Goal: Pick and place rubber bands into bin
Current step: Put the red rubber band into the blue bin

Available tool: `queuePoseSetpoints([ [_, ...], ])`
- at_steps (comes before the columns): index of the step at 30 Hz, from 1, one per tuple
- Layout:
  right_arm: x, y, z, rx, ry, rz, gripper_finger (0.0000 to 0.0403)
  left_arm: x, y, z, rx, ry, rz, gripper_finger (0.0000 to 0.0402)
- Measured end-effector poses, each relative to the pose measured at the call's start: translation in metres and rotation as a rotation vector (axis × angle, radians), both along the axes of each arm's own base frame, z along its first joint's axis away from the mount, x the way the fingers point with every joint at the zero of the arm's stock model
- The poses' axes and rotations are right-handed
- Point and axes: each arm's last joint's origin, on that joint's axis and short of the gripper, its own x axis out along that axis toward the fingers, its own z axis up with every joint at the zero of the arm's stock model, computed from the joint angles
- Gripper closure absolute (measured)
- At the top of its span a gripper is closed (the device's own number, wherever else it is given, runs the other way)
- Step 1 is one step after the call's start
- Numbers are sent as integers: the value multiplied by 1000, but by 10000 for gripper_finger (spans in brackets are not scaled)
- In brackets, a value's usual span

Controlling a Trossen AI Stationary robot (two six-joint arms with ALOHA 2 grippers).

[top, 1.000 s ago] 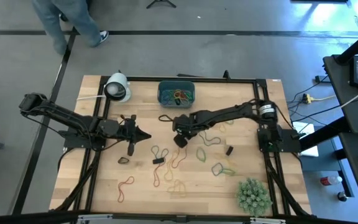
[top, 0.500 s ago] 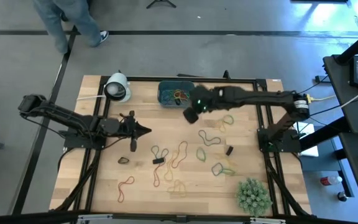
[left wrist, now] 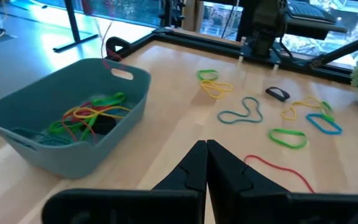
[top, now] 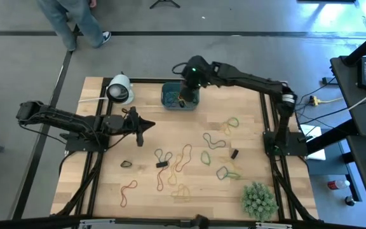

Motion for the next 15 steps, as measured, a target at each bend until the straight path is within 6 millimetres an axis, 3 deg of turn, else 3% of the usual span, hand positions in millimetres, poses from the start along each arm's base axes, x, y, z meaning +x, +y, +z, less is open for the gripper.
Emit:
queuePoseSetpoints([
  [7,32,-30,-64,16,70,117,403,0,0,0,-28,-9,8,400],
  [12,46,-37,-104,26,116,143,394,0,0,0,-73,-25,26,400],
  [15,50,-38,-119,56,124,161,382,0,0,0,-82,-29,30,400],
])
